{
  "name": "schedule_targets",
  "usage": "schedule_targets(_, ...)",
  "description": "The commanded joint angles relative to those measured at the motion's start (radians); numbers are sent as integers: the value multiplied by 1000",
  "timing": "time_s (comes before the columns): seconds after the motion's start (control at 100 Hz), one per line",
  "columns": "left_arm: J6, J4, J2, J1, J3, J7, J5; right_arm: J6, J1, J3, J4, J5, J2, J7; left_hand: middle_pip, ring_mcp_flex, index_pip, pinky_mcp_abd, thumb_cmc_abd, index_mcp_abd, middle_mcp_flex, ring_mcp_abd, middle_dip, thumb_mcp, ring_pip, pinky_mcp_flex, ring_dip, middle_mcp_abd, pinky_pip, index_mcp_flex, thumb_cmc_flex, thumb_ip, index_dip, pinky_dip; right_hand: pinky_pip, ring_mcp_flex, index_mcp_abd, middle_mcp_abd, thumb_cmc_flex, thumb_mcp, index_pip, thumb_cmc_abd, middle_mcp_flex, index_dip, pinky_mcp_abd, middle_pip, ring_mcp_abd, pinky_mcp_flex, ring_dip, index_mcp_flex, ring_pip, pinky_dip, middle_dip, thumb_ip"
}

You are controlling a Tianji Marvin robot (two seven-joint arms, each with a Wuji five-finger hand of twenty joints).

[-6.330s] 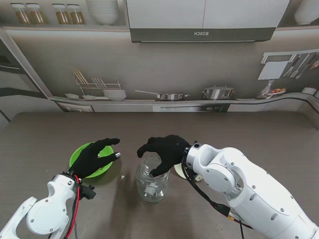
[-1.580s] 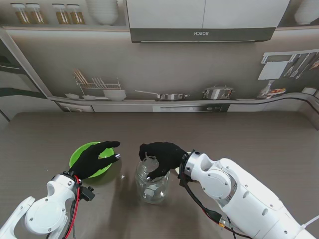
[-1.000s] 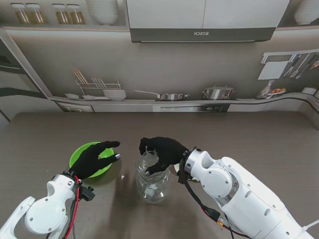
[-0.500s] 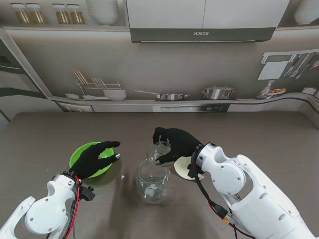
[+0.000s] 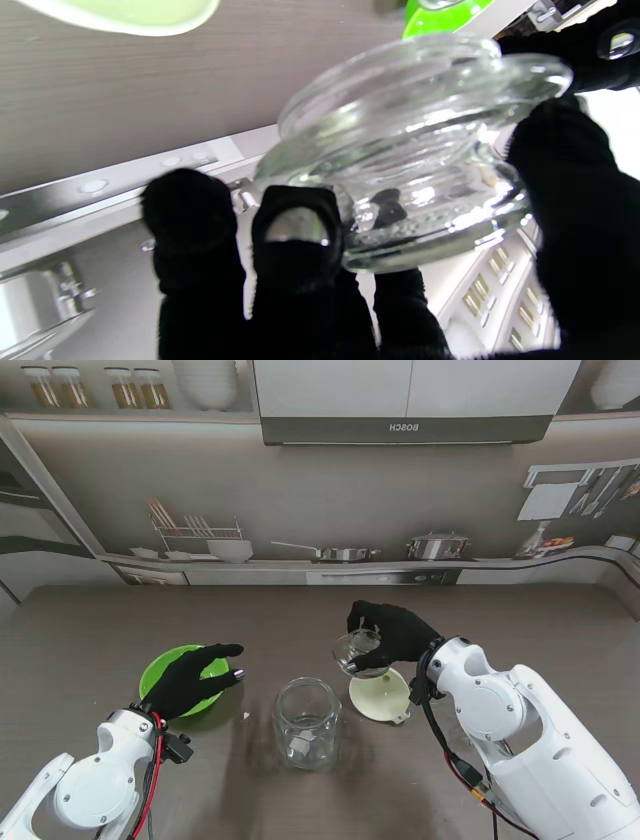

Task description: Pour mung beans into a glass jar with a funnel

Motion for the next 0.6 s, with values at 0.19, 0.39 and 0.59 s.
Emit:
schedule_targets(0.19,8,2,-1,-1,4,-21,-2,40,-14,70,5,-45,13,31,1,-13,-9,-34,37,-24,9,-6,9,-15,-10,-17,-5,-10,-21,-2,11,24,-2,15,34,22,0,-181,249,259,245,136,147,29,7,109,-115,23,18,56,22,-12,-44,89)
schedule_targets(0.39,12,2,-1,-2,5,-22,0,55,-32,128,21,-88,21,55,1,-14,-10,-35,38,-25,8,-6,9,-14,-10,-17,-5,-11,-21,-4,13,24,-2,15,34,22,0,-181,250,258,244,137,147,29,11,109,-115,22,18,56,22,-12,-43,89)
schedule_targets(0.59,13,2,-1,-3,5,-21,2,64,-55,177,51,-123,27,68,2,-15,-9,-35,39,-23,9,-5,10,-15,-10,-17,-5,-9,-21,-3,14,24,-2,15,34,22,0,-177,251,256,244,137,148,29,12,108,-111,22,18,56,24,-12,-44,90)
